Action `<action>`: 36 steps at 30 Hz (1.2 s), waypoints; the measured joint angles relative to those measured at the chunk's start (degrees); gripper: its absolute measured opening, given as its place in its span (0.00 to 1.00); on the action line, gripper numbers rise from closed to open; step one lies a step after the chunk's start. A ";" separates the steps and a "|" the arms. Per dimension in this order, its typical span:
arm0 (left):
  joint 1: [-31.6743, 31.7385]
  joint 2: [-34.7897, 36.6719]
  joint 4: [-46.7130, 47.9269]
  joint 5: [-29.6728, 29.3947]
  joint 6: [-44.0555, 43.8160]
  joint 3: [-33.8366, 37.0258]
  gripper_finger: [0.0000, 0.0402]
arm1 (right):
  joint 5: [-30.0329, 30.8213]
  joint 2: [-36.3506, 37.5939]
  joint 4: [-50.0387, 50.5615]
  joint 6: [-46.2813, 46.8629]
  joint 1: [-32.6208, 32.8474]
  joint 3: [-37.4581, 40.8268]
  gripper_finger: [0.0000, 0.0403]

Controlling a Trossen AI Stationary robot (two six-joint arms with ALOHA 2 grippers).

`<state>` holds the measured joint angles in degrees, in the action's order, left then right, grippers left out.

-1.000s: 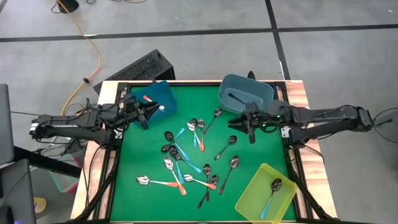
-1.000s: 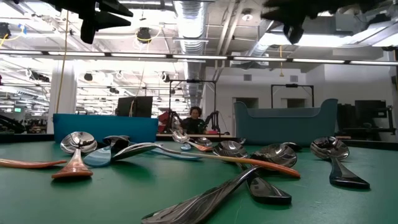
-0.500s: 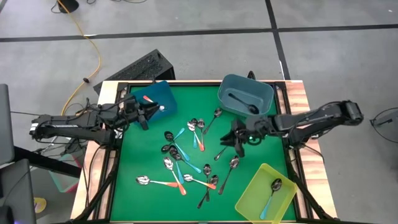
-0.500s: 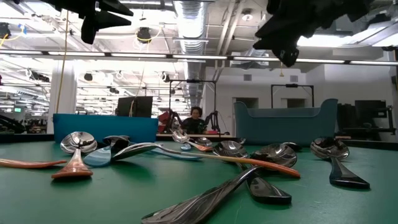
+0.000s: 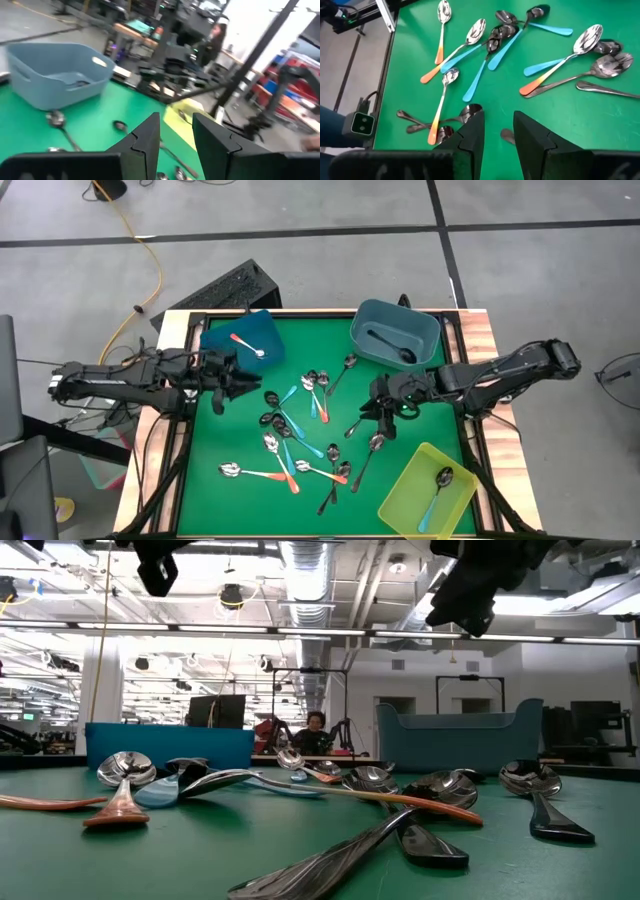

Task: Sort silverware by color (type)
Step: Put the orange spoon into the dark blue bin

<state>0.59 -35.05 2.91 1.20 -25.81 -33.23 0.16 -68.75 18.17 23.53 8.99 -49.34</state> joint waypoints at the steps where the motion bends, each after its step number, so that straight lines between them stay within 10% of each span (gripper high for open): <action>1: -0.59 -0.17 0.12 0.21 0.56 0.00 0.25 | -0.01 0.00 -0.19 0.00 -0.01 0.00 0.29; 36: -5.74 -13.72 -0.35 -3.16 5.08 0.02 0.25 | 5.84 0.02 -0.63 3.52 -0.13 0.00 0.29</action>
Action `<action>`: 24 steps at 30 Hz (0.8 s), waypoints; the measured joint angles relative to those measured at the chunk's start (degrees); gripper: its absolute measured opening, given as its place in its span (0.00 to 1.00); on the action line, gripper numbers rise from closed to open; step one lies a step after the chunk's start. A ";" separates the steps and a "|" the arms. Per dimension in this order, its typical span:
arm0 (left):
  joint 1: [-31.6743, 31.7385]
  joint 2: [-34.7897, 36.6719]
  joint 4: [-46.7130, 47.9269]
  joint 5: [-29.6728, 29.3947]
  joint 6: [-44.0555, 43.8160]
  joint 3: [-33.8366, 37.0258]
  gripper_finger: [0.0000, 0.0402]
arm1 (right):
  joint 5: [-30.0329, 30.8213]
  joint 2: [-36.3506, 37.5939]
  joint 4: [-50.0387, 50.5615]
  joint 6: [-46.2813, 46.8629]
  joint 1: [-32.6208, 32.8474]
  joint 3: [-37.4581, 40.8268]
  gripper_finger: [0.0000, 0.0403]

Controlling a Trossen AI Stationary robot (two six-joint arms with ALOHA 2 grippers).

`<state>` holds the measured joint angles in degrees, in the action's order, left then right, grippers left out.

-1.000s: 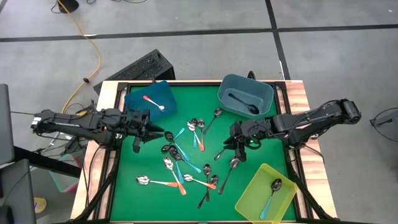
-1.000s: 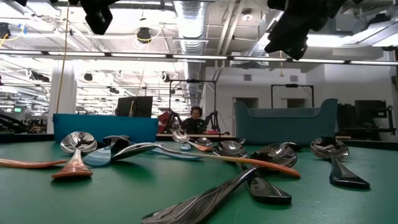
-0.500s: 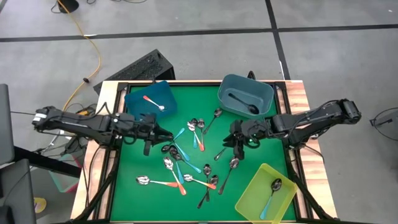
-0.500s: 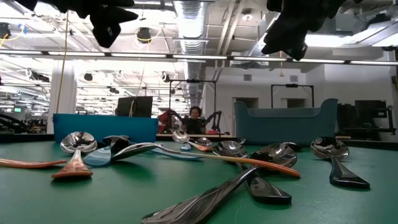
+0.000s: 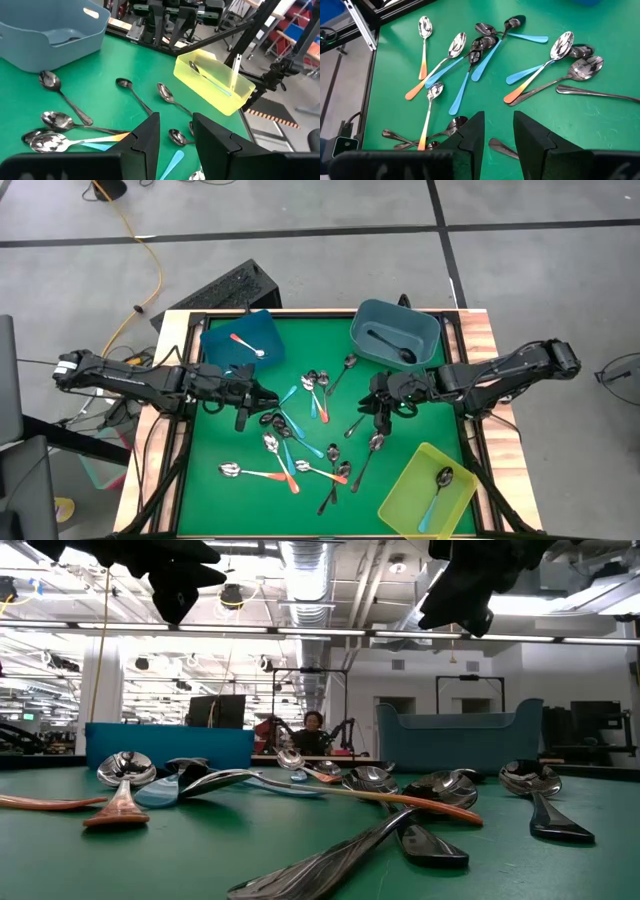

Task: Sort silverware by color (type)
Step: Put the orange spoon into the dark blue bin

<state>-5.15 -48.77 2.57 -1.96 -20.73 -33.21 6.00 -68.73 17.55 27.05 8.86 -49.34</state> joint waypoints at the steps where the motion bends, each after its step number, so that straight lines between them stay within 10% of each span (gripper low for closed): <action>1: 0.00 0.00 -0.08 -0.14 0.19 -0.02 0.25 | 0.00 0.00 -0.01 0.00 0.00 0.00 0.29; 24: 0.00 6.35 -4.72 4.05 0.09 -2.88 0.25 | 2.40 0.02 -10.05 -0.48 -1.95 0.02 0.31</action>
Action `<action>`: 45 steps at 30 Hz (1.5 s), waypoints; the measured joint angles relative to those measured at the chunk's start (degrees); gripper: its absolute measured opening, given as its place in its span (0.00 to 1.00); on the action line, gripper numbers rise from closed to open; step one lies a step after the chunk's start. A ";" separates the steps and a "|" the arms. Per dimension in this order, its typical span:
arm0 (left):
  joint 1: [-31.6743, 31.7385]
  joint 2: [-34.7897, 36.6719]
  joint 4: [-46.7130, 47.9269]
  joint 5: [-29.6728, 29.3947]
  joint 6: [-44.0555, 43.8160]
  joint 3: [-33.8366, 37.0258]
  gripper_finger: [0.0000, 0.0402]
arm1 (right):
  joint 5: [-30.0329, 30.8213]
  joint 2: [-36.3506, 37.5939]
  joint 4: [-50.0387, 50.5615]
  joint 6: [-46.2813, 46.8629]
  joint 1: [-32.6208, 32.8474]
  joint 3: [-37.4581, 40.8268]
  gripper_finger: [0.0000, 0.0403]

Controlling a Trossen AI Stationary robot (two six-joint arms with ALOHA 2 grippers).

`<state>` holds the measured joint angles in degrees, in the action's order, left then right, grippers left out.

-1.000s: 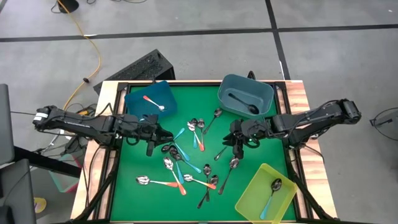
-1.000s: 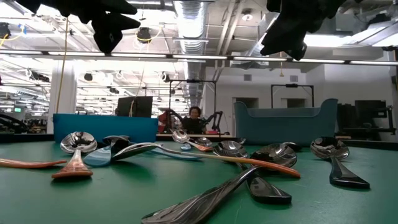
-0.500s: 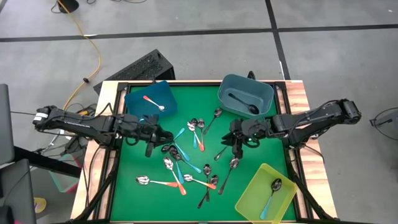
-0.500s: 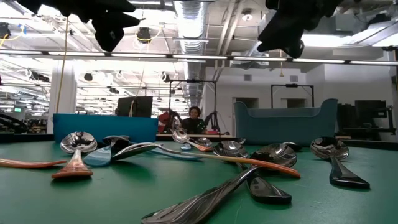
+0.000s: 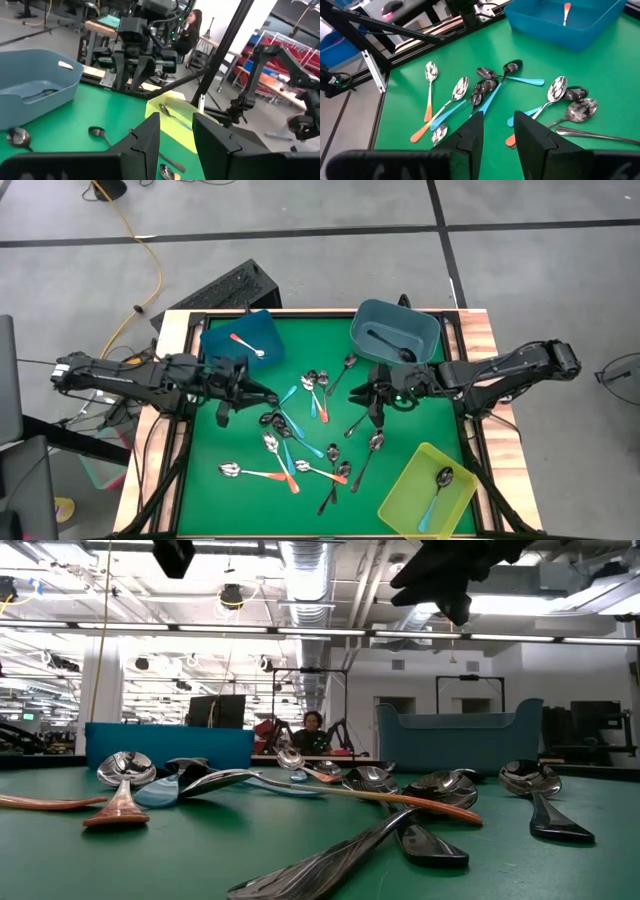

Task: Sort silverware by color (type)
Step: Put the orange spoon into the dark blue bin

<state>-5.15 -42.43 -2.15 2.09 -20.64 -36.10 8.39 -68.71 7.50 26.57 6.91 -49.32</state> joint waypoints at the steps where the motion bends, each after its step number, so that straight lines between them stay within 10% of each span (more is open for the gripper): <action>1: -0.06 0.10 0.36 0.27 -0.02 0.00 0.25 | 0.30 0.00 0.15 -0.01 0.09 0.00 0.31; 10: -6.13 0.03 11.43 9.53 4.10 0.00 0.28 | 6.17 0.00 3.52 -1.53 2.74 0.00 0.39; 28: -28.85 -11.68 18.88 1.58 8.77 0.00 0.30 | 12.80 0.00 5.49 -1.51 3.94 0.02 0.42; 45: -31.34 -26.90 19.33 0.03 -2.87 0.02 0.30 | 14.40 0.00 5.54 -1.25 3.85 0.02 0.42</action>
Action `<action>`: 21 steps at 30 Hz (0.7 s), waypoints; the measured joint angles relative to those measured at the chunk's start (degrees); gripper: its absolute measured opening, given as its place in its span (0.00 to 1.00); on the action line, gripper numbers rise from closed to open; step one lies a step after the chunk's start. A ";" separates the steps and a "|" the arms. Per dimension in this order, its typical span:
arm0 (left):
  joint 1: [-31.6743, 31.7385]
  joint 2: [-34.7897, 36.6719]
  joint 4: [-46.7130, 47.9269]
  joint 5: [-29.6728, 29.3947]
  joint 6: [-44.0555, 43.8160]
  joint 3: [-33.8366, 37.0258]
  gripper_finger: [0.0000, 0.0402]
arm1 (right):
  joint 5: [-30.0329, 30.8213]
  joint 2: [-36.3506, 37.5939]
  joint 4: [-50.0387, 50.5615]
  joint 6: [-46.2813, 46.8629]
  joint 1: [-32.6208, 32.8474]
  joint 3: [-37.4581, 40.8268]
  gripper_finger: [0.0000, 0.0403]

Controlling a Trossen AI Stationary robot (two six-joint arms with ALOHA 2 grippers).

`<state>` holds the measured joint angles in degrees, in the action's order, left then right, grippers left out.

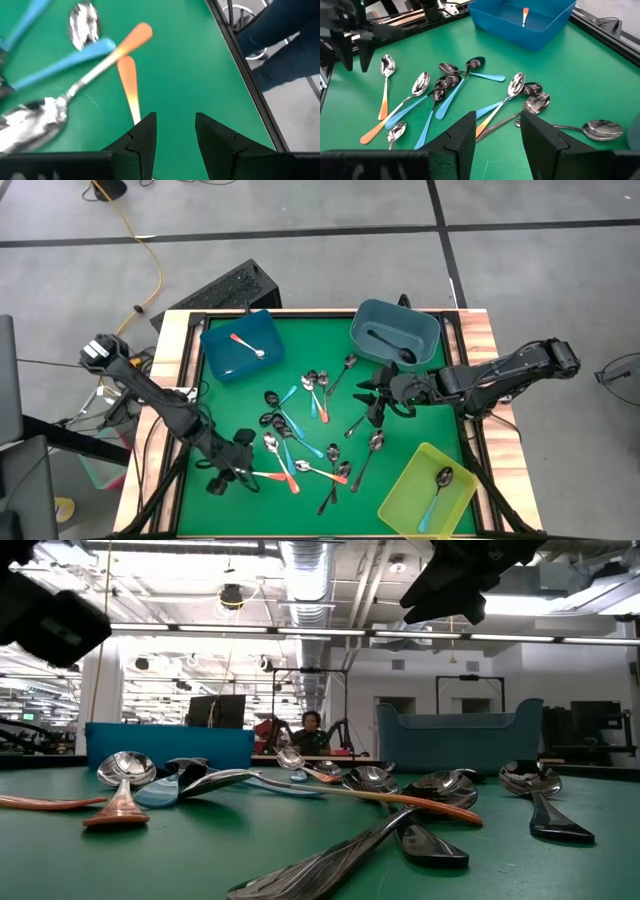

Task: Sort silverware by color (type)
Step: Put the orange spoon into the dark blue bin

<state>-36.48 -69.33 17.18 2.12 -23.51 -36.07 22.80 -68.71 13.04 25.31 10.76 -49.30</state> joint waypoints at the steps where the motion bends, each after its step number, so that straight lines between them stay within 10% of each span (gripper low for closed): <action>1: -0.24 -0.44 0.02 0.05 -0.43 0.00 0.30 | -0.03 0.00 0.00 0.17 0.00 0.00 0.42; 21: -1.89 -4.15 -1.40 -6.60 -4.24 2.68 0.30 | -0.43 0.00 5.31 3.37 0.04 0.00 0.42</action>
<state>-38.37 -73.48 15.78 -4.48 -27.75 -33.40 22.37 -68.71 18.35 28.69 10.81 -49.30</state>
